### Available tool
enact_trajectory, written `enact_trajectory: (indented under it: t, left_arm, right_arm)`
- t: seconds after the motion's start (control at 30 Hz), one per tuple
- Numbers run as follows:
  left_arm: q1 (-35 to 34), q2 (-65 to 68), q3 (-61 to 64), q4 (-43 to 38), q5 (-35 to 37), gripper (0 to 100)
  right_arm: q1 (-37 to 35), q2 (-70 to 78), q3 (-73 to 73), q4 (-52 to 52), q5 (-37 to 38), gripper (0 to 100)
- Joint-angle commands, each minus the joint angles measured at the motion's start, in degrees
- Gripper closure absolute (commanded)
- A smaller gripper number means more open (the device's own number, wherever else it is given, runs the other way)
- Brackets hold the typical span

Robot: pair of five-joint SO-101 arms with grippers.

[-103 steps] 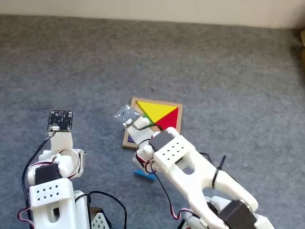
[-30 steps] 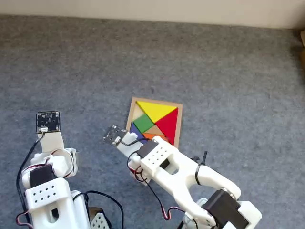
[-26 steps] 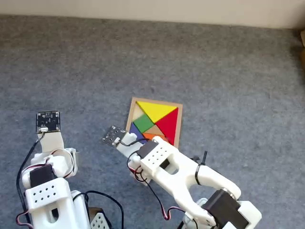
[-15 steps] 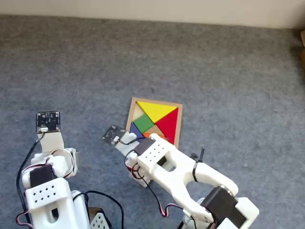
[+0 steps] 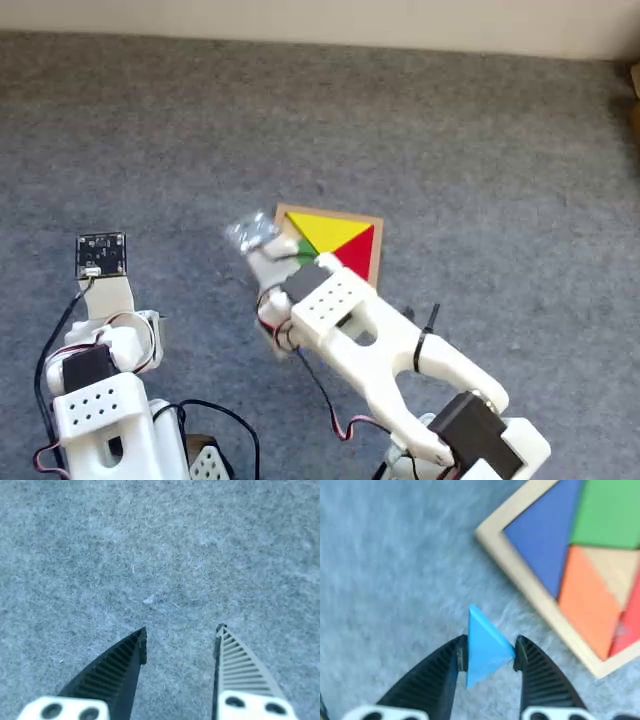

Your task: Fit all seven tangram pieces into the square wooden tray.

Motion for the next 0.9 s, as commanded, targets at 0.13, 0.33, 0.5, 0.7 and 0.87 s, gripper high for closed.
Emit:
enact_trajectory:
  t: [0.13, 0.33, 0.5, 0.7, 0.87]
  left_arm:
    - [-0.5, -0.6, -0.7, -0.4, 0.2, 78]
    - [-0.5, -0.6, -0.7, -0.4, 0.2, 78]
    - [-0.5, -0.6, -0.7, -0.4, 0.2, 78]
    - [-0.5, -0.6, -0.7, -0.4, 0.2, 78]
    - [-0.5, -0.6, -0.7, -0.4, 0.2, 78]
  right_arm:
    - [7.3, -2.6, -8.6, -6.5, -10.3, 87.9]
    - [9.8, -1.6, -8.7, -16.3, -13.3, 87.9]
    - [10.2, 5.1, -12.2, -21.2, -17.5, 87.9]
    - [11.2, 16.0, -21.8, -21.1, -25.4, 87.9]
    - [12.9, 19.7, -23.9, -21.1, -28.5, 87.9]
